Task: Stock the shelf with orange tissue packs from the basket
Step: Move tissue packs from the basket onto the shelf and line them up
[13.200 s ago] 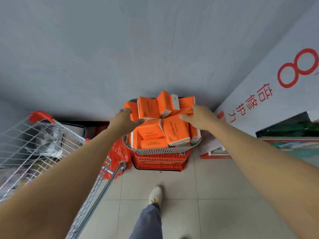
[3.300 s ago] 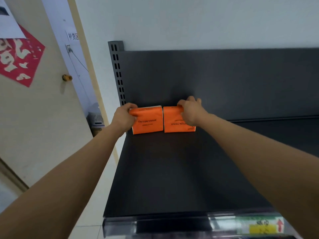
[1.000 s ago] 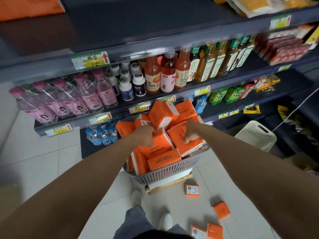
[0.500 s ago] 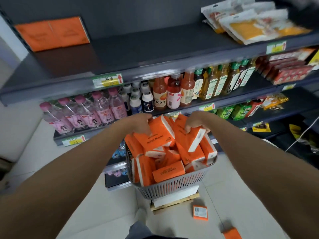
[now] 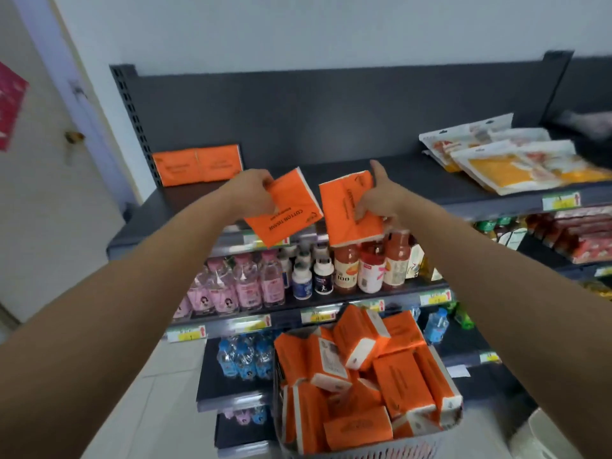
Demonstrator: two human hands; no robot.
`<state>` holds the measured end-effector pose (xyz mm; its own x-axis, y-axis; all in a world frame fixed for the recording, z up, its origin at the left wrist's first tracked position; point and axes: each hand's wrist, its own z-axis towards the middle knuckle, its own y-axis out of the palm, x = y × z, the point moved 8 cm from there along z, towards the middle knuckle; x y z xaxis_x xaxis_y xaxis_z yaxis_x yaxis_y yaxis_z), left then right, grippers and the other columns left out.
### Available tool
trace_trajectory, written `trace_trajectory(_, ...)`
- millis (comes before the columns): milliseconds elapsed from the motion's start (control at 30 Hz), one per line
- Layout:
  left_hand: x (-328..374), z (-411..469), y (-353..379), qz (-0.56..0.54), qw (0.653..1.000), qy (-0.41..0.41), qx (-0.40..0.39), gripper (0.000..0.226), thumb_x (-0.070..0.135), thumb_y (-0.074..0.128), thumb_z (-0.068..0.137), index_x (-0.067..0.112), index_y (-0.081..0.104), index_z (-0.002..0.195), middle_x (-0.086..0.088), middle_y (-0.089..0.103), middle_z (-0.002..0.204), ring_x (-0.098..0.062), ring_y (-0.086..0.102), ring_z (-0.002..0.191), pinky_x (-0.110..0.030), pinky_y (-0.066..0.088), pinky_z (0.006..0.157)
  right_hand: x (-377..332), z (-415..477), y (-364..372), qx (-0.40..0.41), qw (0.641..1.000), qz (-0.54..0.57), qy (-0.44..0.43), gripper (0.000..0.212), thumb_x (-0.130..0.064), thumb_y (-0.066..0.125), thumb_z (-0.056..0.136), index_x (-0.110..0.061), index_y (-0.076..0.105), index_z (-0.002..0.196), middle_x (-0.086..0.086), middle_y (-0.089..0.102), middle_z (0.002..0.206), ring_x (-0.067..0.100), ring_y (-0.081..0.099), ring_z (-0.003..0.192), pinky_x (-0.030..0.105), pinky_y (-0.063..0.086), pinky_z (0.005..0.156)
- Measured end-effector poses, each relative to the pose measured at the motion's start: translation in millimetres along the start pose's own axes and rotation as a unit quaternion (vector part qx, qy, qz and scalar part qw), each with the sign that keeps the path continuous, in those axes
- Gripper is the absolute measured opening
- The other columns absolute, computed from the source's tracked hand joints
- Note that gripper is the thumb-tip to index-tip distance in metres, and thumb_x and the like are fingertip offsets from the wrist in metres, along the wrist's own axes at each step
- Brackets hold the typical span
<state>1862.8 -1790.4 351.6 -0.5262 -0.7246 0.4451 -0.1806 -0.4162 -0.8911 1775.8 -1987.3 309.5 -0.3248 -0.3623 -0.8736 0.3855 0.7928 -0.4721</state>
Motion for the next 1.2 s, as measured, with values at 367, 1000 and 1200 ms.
trace_trajectory(367,-67,100,-46,-0.003,0.996,-0.041,0.085,0.047,0.009,0.068,0.079,0.005,0.054,0.124,-0.015,0.058,0.126,-0.032,0.054,0.116,-0.034,0.043,0.094,-69,98,22,0.128,0.984,0.076,-0.095,0.044,-0.001,0.068,0.075,-0.015,0.036,0.102,0.006,0.049,0.099,0.02,0.049,0.082,0.026,0.041,0.055)
trace_trajectory(1000,-92,284,-13,0.073,0.995,0.019,0.059,0.044,0.008,0.07,0.079,0.012,0.053,0.119,-0.01,0.058,0.121,-0.029,0.054,0.111,-0.037,0.047,0.088,-32,273,32,0.139,0.975,0.176,-0.009,0.051,0.001,0.062,0.087,-0.015,0.033,0.127,0.007,0.049,0.117,0.021,0.055,0.102,0.032,0.053,0.072)
trace_trajectory(1200,-94,301,-7,0.102,0.989,0.038,0.099,0.044,0.012,0.067,0.083,0.01,0.054,0.125,-0.013,0.05,0.125,-0.032,0.042,0.119,-0.039,0.042,0.093,-17,301,27,0.192,0.981,0.023,0.032,0.054,-0.015,0.074,0.078,-0.016,0.042,0.121,0.012,0.05,0.127,0.029,0.052,0.114,0.043,0.048,0.098)
